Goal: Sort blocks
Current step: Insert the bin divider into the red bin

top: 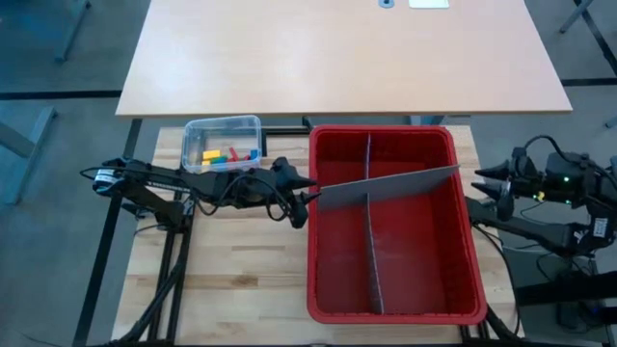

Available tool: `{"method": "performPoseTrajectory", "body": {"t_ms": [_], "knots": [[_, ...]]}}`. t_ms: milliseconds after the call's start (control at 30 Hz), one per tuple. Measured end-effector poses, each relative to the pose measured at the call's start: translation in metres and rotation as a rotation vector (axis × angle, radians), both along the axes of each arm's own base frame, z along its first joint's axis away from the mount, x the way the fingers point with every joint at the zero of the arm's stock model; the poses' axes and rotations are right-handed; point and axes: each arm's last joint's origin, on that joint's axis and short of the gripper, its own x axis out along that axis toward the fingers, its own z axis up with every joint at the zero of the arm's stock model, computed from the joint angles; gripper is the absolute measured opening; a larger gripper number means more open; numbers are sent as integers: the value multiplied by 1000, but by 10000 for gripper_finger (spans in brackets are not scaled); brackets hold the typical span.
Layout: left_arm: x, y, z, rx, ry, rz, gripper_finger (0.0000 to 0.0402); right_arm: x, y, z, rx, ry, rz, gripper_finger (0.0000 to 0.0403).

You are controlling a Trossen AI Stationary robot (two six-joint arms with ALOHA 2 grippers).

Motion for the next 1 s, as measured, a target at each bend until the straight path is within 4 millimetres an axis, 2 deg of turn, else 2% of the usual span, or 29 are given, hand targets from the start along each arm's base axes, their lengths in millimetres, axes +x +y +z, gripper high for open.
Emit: {"method": "performPoseTrajectory", "body": {"t_ms": [167,367,567,1000], "knots": [[0,0,1,-2,-6,1,144,1,-1,-10,-16,10,-20,200],[0,0,3,-4,-26,2,144,18,-12,-31,-36,108,-42,190],[0,-1,3,-36,-36,11,144,30,-19,-35,-121,45,-61,184],[0,-3,3,-43,-46,6,144,41,-26,-52,-145,139,-91,183]]}}
